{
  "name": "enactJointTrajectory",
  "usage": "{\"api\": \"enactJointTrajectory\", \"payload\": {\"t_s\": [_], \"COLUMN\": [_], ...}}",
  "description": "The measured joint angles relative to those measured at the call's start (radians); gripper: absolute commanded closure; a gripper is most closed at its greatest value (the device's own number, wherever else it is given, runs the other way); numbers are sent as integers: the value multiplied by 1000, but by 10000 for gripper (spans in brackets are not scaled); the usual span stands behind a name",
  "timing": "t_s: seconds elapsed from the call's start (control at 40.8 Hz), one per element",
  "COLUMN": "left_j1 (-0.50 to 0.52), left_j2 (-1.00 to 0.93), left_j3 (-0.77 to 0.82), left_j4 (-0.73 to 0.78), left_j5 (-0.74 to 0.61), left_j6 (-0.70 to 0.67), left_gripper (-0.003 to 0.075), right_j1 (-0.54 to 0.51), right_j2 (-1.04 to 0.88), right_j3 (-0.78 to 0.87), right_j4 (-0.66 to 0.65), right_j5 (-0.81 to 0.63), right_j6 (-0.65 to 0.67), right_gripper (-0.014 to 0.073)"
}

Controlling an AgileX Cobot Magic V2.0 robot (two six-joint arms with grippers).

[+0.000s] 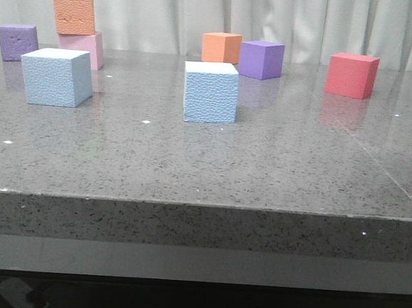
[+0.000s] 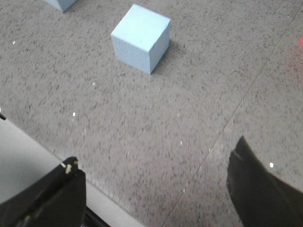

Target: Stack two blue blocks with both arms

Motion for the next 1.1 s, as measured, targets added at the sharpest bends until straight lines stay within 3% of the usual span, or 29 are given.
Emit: {"api": "enactJointTrajectory", "payload": {"t_s": [0.196,0.392,0.857,1.102], "left_j1": [0,0,-6,-128], "left_j2": [0,0,0,6], "left_j3": [0,0,0,0], "left_j4": [0,0,-13,-18], "left_j5": [0,0,0,-41], "left_j6": [0,0,0,0], "left_gripper": [83,83,83,83], "right_j1": [0,0,-1,-1], "right_j2": [-192,-328,-350,-350], "right_j3": [181,253,259,259], "right_j4": [2,4,4,4], "right_j5": [-79,-113,-115,-115], "right_j6": [-16,-16,-16,-18], "right_gripper": [-19,-19,-19,-19]}}
